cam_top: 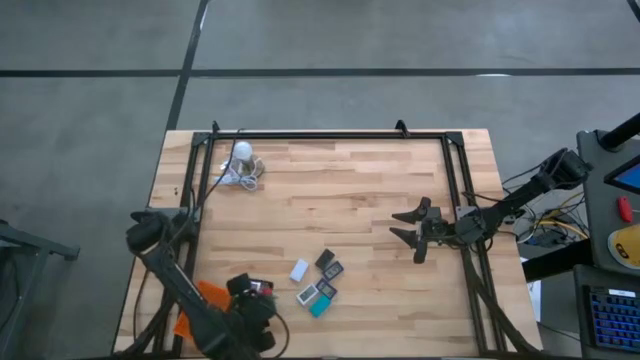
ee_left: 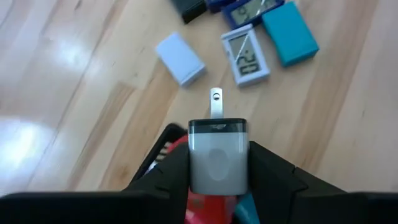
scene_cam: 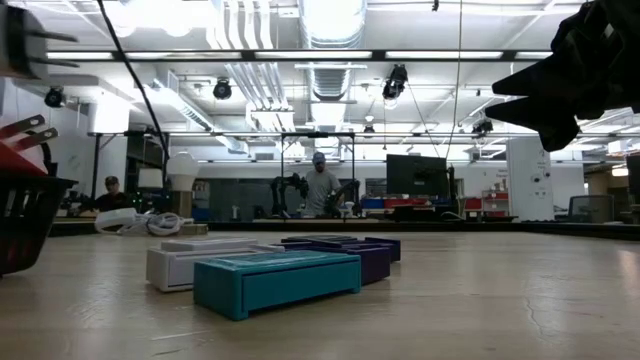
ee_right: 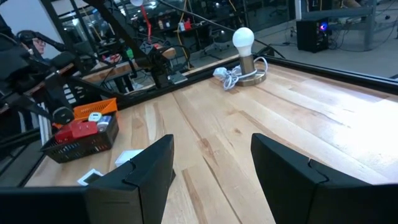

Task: Pick & Place Office items
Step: Put the white charger adapter into the black basket

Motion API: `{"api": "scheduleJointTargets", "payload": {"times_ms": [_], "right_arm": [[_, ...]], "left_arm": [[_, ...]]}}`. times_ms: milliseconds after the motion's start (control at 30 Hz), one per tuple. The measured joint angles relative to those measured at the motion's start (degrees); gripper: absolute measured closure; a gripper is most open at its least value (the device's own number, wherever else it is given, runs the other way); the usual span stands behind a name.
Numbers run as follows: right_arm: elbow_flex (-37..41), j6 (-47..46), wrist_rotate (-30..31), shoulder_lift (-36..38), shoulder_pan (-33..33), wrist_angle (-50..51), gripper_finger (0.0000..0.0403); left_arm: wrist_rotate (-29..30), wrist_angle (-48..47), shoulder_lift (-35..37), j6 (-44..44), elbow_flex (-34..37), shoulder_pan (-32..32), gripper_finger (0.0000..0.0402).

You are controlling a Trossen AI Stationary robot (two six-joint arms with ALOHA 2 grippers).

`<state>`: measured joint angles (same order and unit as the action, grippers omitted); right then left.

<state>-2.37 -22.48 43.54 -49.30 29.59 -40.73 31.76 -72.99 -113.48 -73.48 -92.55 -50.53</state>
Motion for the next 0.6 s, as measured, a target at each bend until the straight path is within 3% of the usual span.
{"api": "scheduleJointTargets", "payload": {"times_ms": [300,600], "right_arm": [[0.0,0.0,0.0,0.0,0.0,0.0,0.0193],[0.0,0.0,0.0,0.0,0.0,0.0,0.0193]], "left_arm": [[-5.3,-2.9,0.1,-4.4,0.0,-4.4,0.0266],[-6.8,-1.1,0.1,-4.7,1.3,-6.7,0.0265]]}}
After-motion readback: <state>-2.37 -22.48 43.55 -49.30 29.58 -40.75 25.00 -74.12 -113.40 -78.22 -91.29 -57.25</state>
